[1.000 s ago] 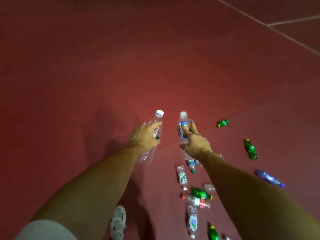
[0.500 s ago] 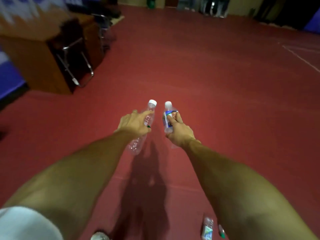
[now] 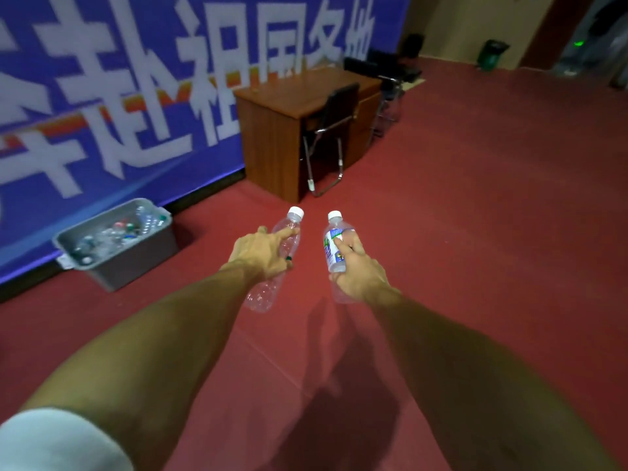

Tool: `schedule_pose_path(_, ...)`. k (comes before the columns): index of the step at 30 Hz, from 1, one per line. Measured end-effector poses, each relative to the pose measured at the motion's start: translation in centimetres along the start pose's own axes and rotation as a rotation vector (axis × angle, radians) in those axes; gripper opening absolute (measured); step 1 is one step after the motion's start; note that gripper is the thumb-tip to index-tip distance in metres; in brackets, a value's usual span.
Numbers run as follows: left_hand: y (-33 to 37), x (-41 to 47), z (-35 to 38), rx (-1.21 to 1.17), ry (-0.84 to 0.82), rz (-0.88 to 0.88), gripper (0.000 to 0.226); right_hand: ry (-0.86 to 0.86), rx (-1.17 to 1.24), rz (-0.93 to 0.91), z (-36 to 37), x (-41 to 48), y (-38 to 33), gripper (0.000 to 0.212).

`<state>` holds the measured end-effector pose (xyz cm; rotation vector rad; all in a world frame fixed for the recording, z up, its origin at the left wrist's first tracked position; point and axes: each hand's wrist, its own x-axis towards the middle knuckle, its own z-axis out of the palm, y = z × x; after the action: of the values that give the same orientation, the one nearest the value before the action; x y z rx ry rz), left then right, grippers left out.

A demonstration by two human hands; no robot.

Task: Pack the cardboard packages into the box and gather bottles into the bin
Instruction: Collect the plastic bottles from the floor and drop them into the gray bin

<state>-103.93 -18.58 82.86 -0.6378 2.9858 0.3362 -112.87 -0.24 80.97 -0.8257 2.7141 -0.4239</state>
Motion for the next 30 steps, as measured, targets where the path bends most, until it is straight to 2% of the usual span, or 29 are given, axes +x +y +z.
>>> schedule_pose_path(6,-7.6,6.1,-1.3,-0.013,0.059,-0.182,0.068,-0.052,-0.064,-0.185,0.3,12.0,-5.8,0.076)
schedule_pose_path(12,-13.4,11.8,-3.2,0.082,0.065,-0.341,0.071,-0.095,-0.089,-0.380,-0.2,24.4,-11.2,0.078)
schedule_pose_path(16,-16.6,13.4,-4.0,0.108,0.028,-0.421,0.072,-0.147,-0.074,-0.477,0.1,29.6,-15.2,0.078)
schedule_pose_path(21,-22.5,15.5,-5.9,0.094,0.058,-0.542,0.072,-0.186,-0.070,-0.606,1.8,35.2,-22.0,0.077)
schedule_pose_path(30,-40.6,21.6,-7.3,0.079,0.140,-0.697,0.069,-0.236,-0.146,-0.751,8.5,45.6,-38.0,0.077)
